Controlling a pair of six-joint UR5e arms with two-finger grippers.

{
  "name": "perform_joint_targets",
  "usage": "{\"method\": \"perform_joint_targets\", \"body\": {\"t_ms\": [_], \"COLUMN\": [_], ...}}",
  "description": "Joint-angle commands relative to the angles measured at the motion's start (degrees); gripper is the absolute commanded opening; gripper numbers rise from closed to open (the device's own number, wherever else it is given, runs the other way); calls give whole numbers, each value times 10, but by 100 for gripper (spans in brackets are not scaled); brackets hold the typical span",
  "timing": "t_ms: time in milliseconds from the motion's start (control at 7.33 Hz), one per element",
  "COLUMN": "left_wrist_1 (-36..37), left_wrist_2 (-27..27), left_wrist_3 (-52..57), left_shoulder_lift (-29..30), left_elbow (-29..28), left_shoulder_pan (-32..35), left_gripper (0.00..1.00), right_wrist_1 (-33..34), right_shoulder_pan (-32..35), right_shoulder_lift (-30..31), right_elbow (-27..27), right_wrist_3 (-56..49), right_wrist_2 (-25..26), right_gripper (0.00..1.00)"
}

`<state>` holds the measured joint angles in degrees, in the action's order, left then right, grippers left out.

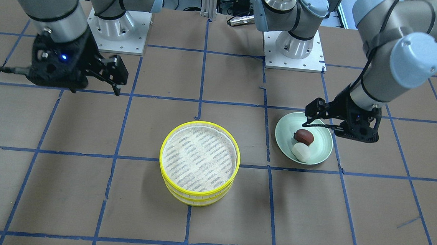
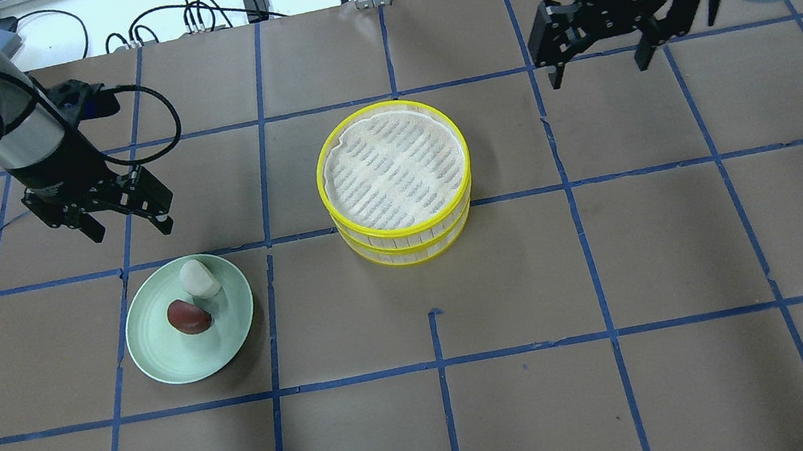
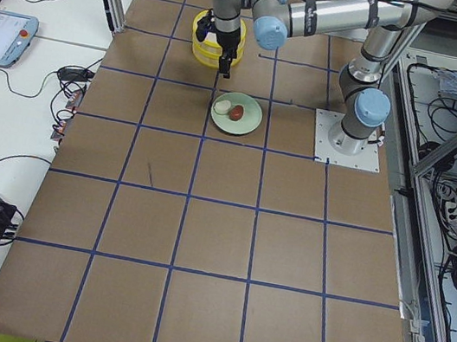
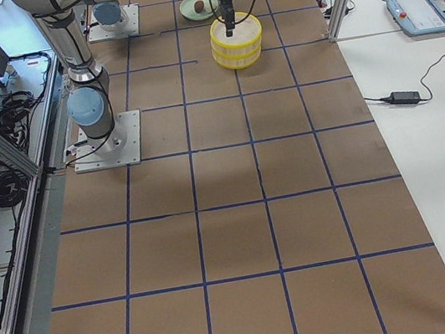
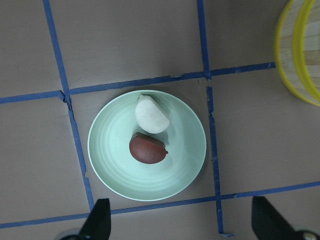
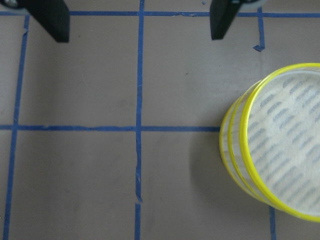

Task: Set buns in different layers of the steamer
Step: 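Move left gripper down to the white bun while right gripper approaches steamer rim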

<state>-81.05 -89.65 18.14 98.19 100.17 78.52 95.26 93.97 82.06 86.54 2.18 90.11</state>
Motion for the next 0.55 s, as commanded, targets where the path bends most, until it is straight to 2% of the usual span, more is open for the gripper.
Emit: {"method": "perform_joint_targets", "body": {"t_ms": [0,136,273,409], "left_wrist_1": [48,79,100,106], "left_wrist_2": [-1,-1,-2,-5], "left_wrist_3": [8,8,11,10], "left_shoulder_lift": [58,95,118,137], "left_elbow": [25,30,31,31], "left_shoulder_pan": [-2,-2,-2,-1], "left_gripper": [100,100,100,100], "right_wrist_1": [176,199,207,266], "right_shoulder_pan": [47,61,80,93], "right_shoulder_lift": [-98,-127,-143,-161], "right_elbow": [12,14,27,54], "right_wrist_3": [49,84,115,120], "right_wrist_2": [2,3,42,46], "right_gripper": [100,100,97,96]}}
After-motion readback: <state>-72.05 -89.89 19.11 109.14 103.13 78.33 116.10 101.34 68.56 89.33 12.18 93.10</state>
